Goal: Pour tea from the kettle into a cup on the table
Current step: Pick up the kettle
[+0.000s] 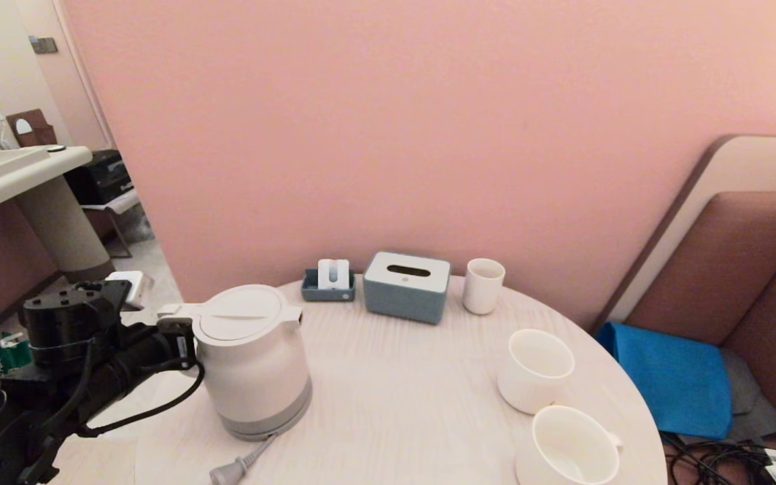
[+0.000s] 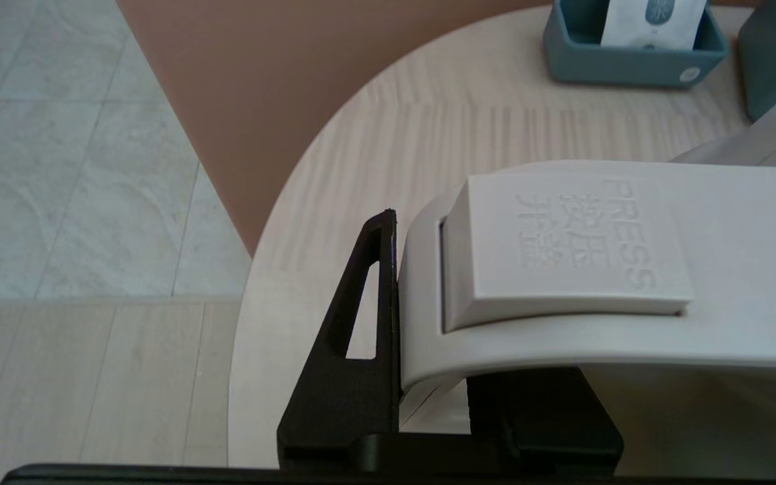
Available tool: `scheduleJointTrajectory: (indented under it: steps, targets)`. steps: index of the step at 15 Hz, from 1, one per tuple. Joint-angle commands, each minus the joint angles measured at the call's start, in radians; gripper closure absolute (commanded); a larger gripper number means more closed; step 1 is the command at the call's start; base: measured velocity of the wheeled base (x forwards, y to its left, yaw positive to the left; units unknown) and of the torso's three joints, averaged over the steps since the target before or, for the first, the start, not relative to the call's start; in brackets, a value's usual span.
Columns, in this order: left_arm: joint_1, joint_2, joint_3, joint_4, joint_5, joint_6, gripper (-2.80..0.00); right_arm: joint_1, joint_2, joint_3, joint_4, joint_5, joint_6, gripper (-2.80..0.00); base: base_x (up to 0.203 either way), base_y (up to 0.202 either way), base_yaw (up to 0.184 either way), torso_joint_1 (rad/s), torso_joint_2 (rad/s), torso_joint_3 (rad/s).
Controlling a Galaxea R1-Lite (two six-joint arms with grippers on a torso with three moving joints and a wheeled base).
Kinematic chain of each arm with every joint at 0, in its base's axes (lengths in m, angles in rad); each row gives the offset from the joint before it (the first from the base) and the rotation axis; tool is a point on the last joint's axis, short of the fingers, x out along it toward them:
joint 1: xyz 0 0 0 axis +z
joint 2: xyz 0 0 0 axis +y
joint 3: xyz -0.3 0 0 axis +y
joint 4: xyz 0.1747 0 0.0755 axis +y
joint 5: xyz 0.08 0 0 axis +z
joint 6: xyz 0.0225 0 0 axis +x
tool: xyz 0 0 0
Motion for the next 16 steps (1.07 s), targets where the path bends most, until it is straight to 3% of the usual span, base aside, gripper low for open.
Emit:
scheduleJointTrajectory:
  steps: [1, 4, 12, 16]
  targets:
    - [-0.001, -0.019, -0.024, -0.012, 0.0, -0.005, 0.0, 0.0, 0.0, 0.0, 0.0, 0.001, 0.0, 0.0, 0.0, 0.0, 0.0, 0.0, 0.0, 0.0]
    - [-0.004, -0.043, -0.08, -0.009, 0.038, -0.009, 0.0, 0.0, 0.0, 0.0, 0.0, 0.001, 0.0, 0.0, 0.0, 0.0, 0.0, 0.0, 0.0, 0.0]
    - [-0.059, -0.085, -0.11, 0.004, 0.055, -0.01, 0.0, 0.0, 0.0, 0.0, 0.0, 0.0, 0.0, 0.0, 0.0, 0.0, 0.0, 0.0, 0.0, 0.0]
    - [-0.121, -0.167, -0.188, 0.148, 0.079, -0.01, 0.0, 0.0, 0.0, 0.0, 0.0, 0.0, 0.0, 0.0, 0.0, 0.0, 0.0, 0.0, 0.0, 0.0]
